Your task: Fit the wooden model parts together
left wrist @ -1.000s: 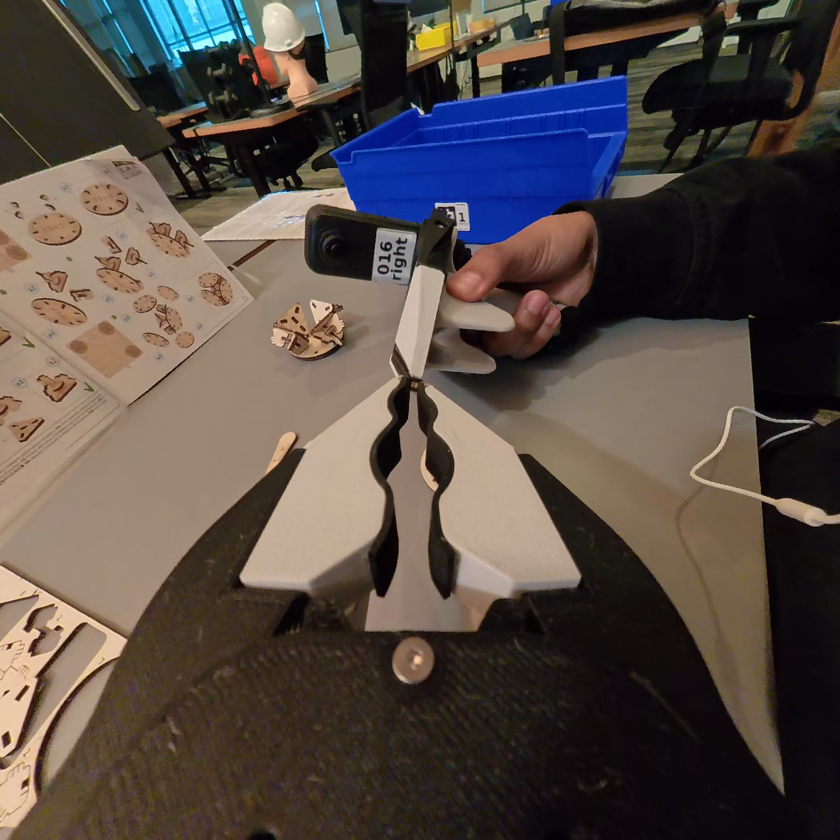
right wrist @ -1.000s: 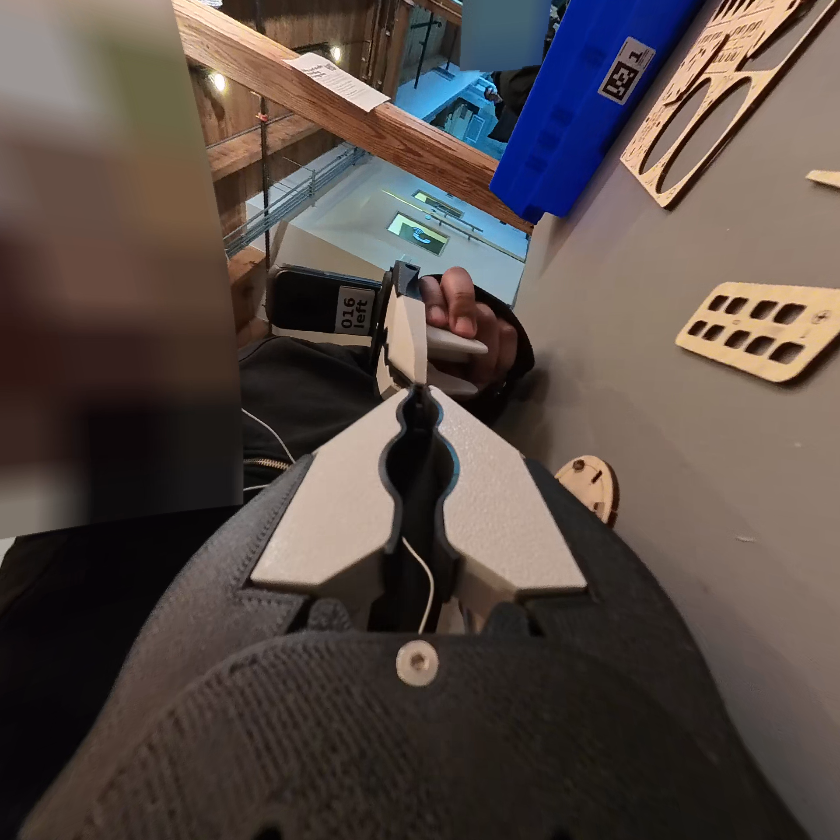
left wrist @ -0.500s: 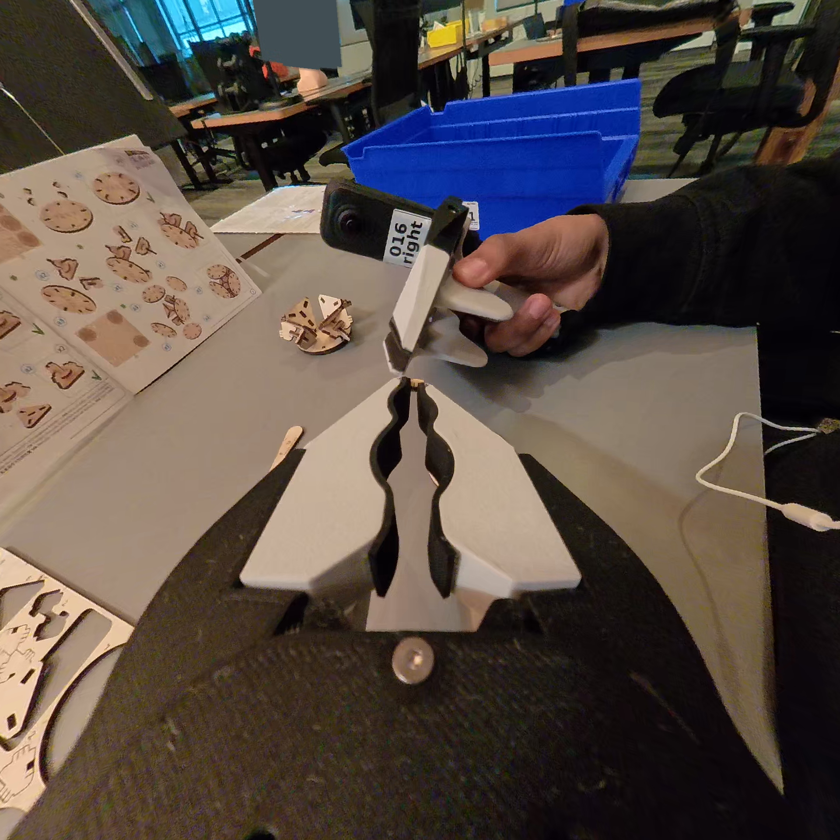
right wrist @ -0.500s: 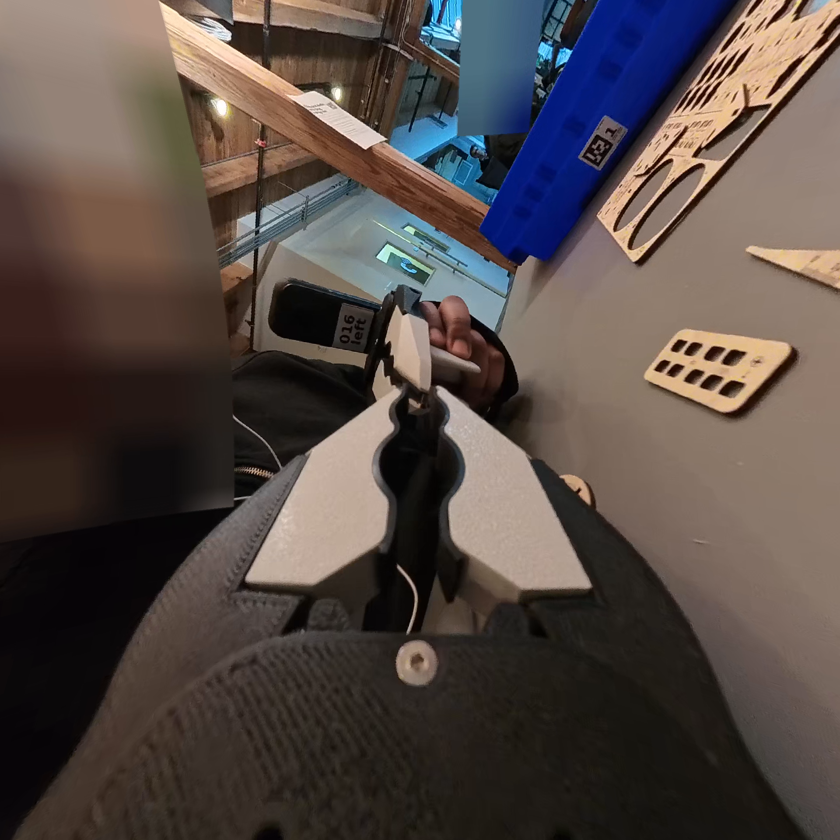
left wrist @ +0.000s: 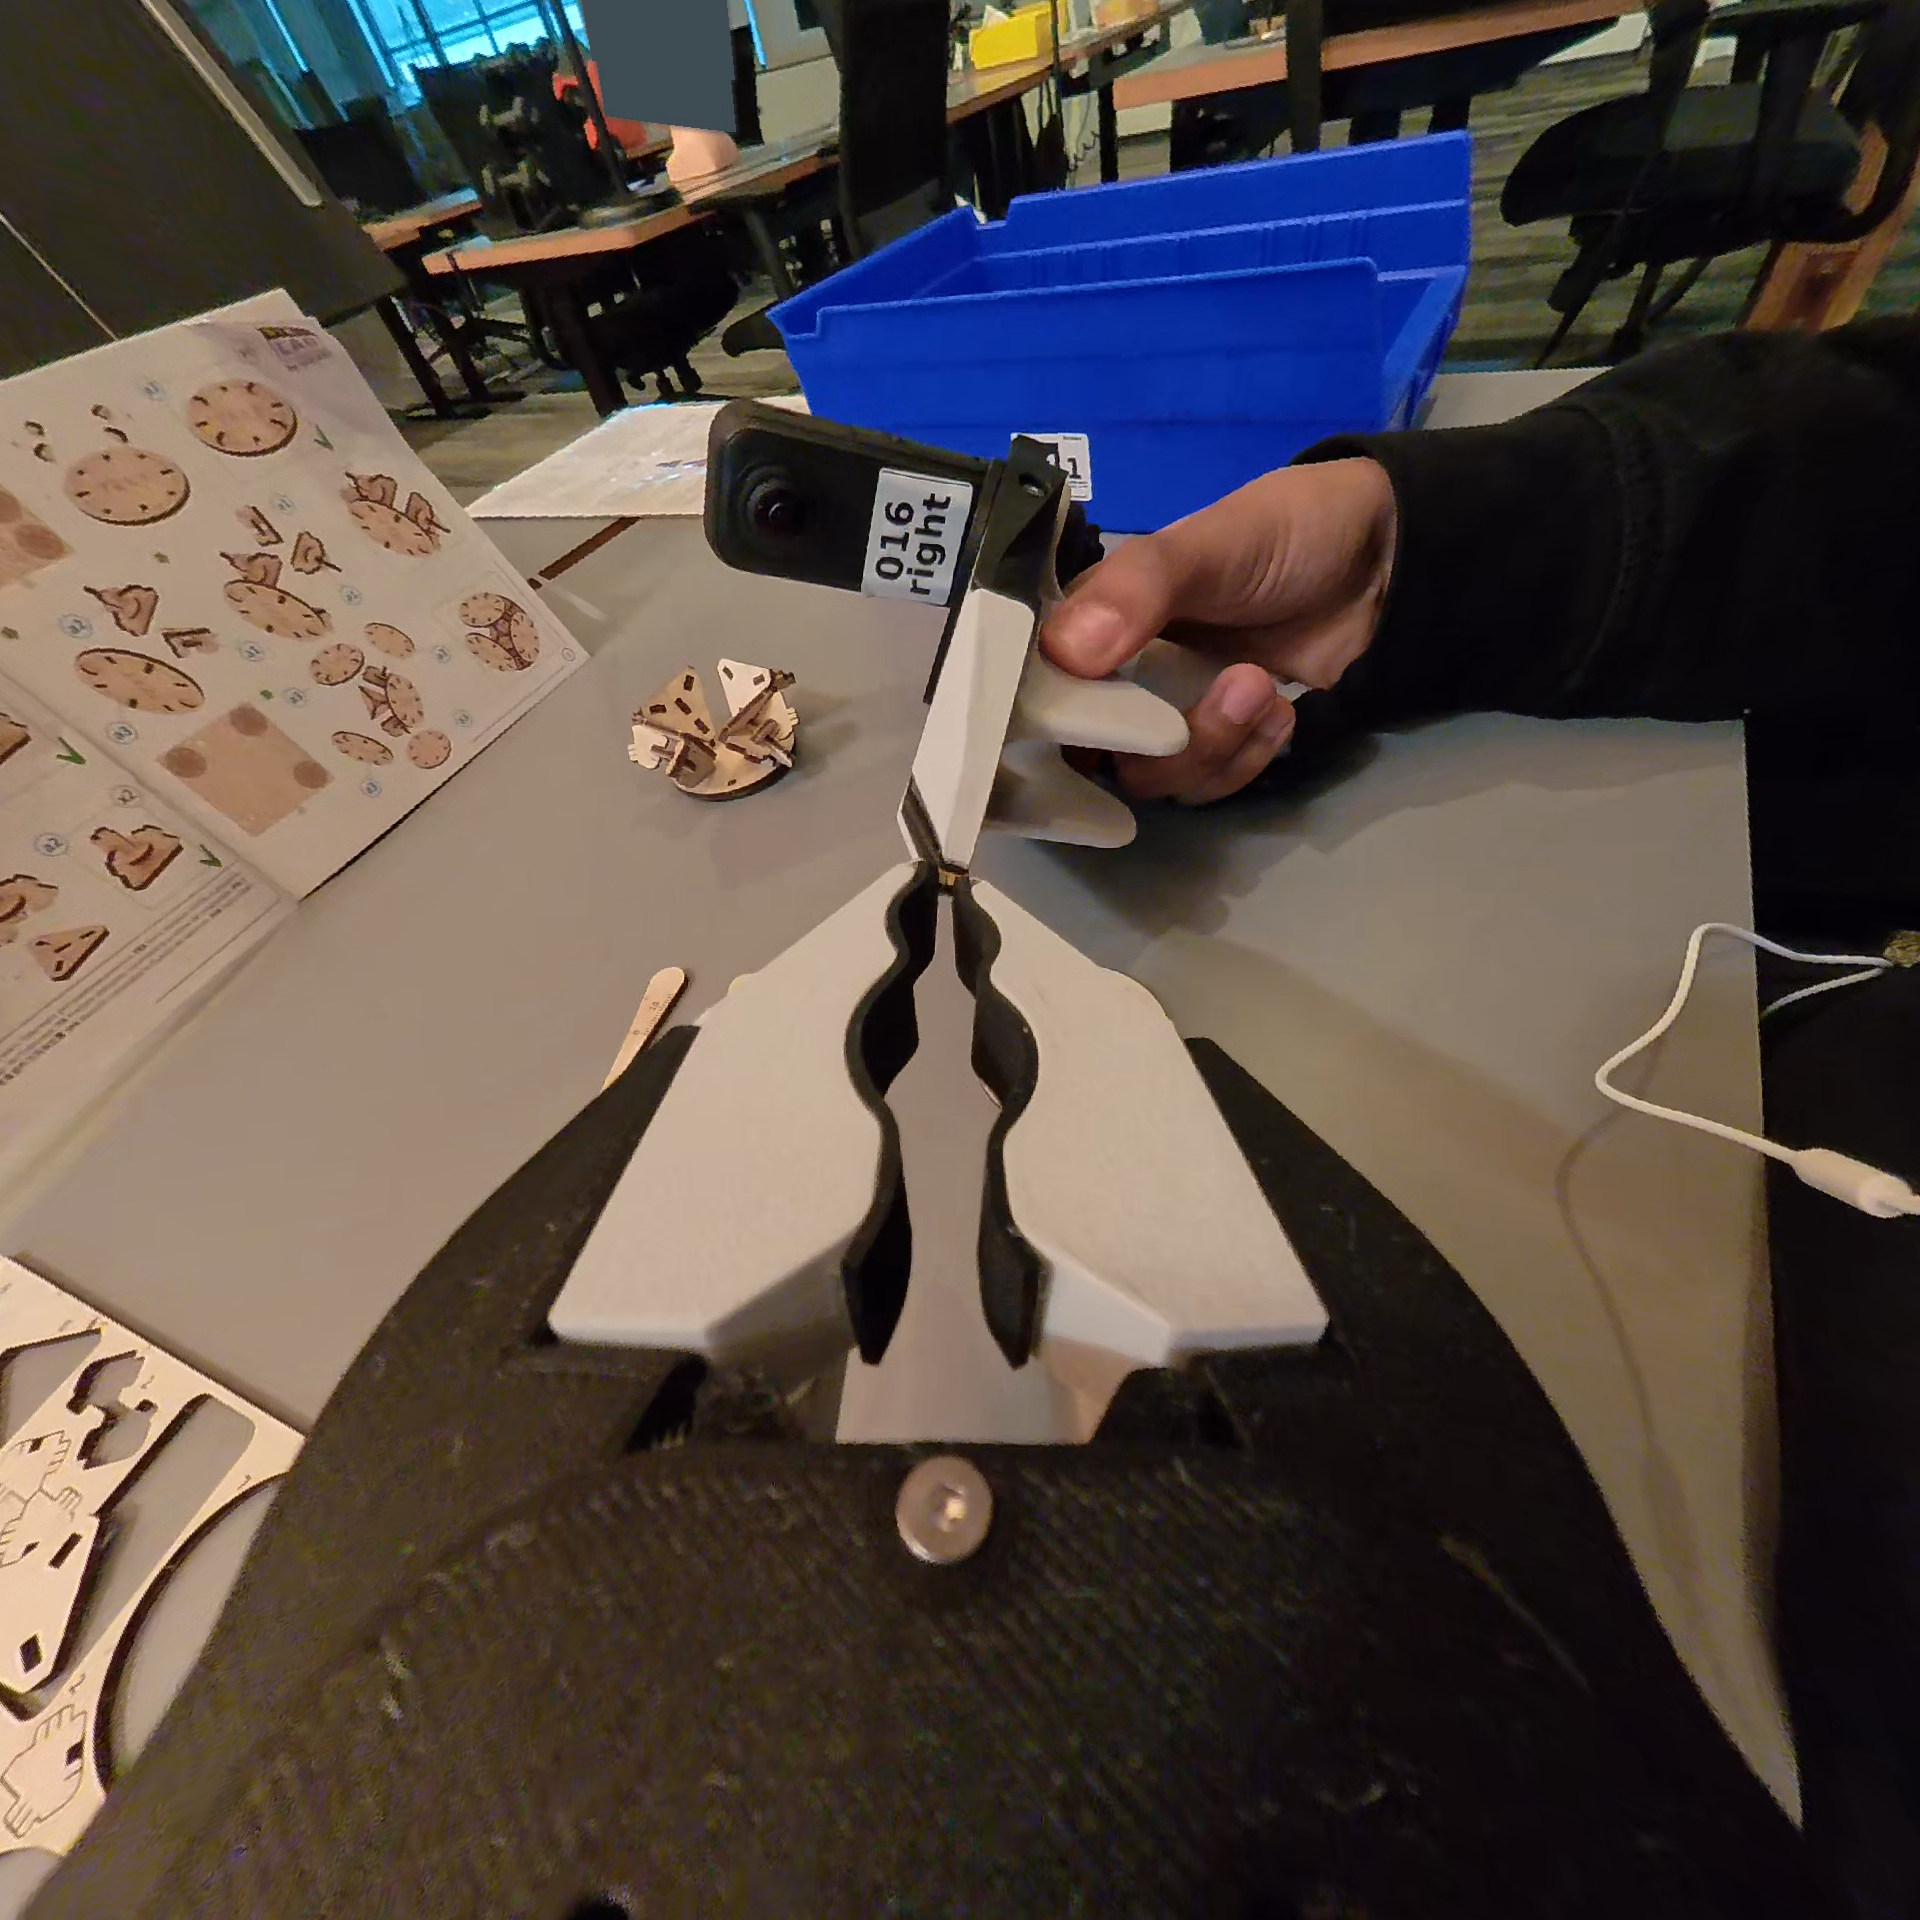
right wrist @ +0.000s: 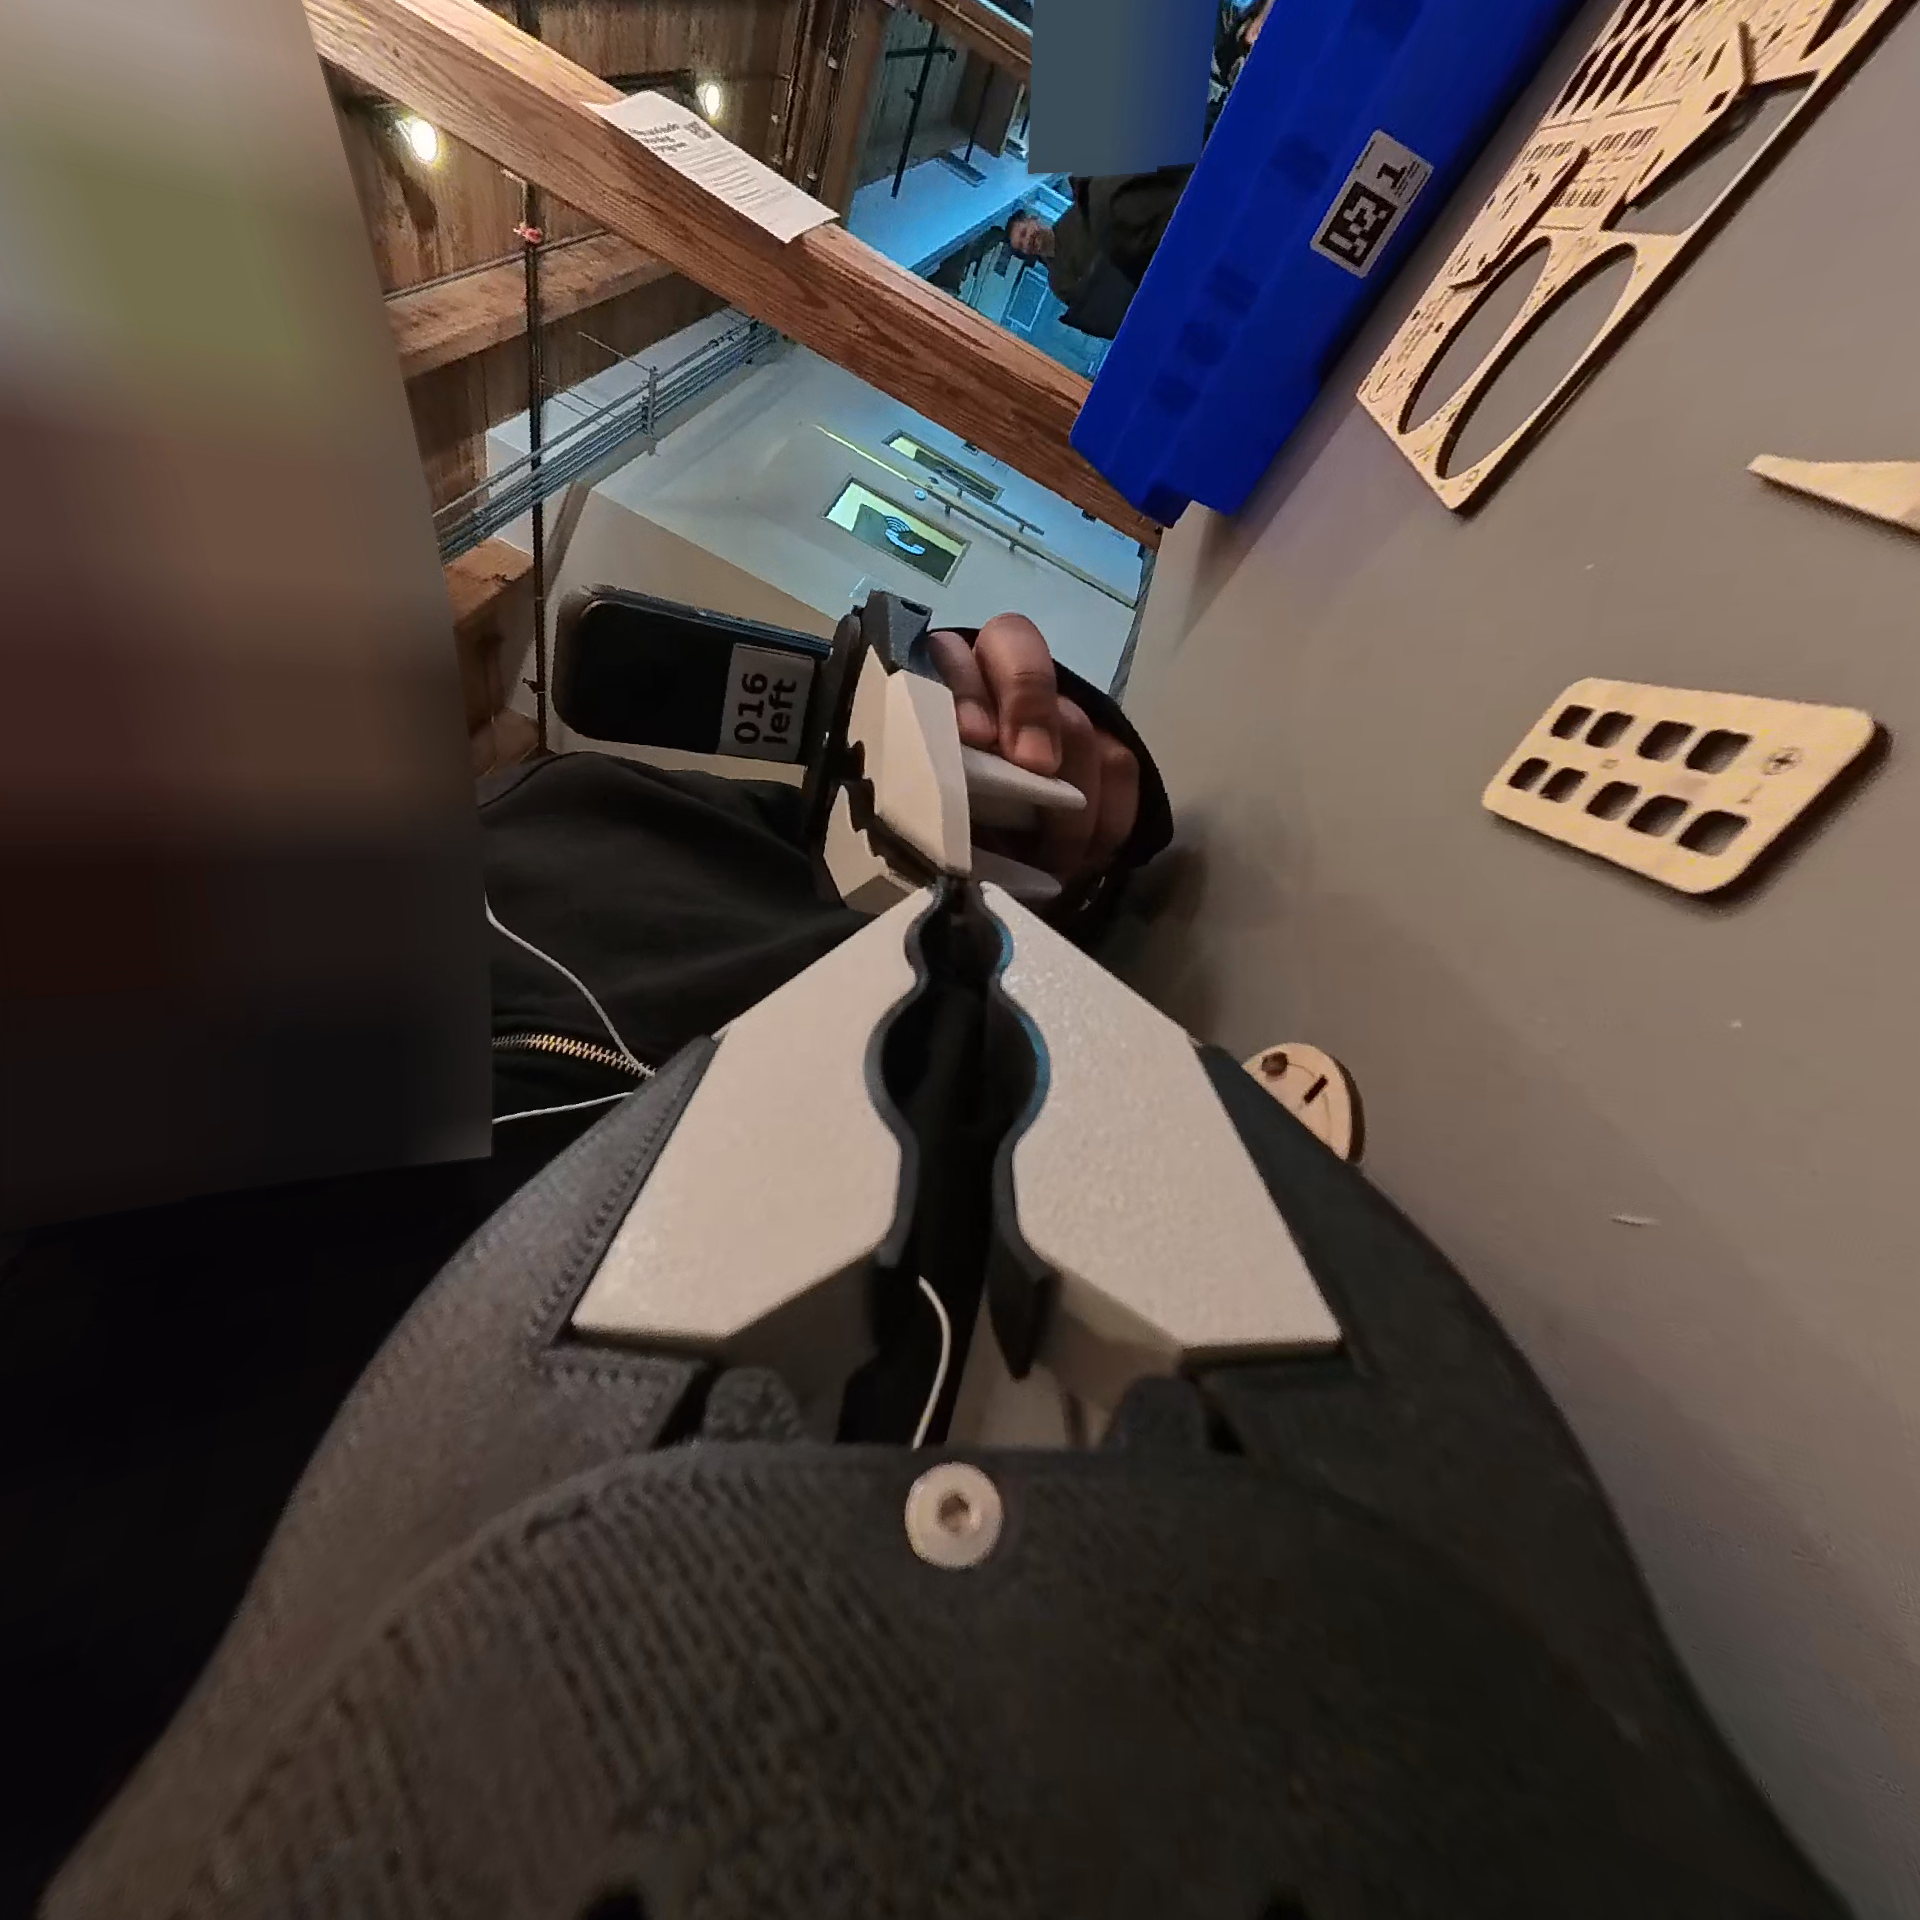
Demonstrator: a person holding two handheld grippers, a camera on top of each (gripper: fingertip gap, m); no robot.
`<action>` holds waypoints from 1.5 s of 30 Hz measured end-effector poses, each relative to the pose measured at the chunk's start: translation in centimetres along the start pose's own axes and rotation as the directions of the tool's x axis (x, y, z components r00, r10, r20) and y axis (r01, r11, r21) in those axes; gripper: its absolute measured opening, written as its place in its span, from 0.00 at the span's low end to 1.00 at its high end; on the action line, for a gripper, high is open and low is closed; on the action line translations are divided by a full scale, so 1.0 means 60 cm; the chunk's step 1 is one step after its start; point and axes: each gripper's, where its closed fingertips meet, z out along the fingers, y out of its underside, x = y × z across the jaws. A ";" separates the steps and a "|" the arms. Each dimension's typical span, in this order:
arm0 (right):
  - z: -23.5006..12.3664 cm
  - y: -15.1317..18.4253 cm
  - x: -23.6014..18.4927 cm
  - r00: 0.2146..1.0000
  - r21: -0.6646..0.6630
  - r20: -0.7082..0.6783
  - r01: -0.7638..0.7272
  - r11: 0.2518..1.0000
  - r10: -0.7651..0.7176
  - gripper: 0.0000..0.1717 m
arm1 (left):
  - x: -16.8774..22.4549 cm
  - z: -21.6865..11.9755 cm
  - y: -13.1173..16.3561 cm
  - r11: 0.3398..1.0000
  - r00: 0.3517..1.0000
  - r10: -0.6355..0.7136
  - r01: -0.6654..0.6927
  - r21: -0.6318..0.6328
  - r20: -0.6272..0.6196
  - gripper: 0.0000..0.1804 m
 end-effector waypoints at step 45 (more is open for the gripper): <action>-0.004 -0.006 -0.006 0.999 0.017 -0.002 0.032 0.999 -0.032 0.00 | -0.002 -0.001 -0.006 1.000 1.000 0.016 -0.016 0.022 0.021 0.00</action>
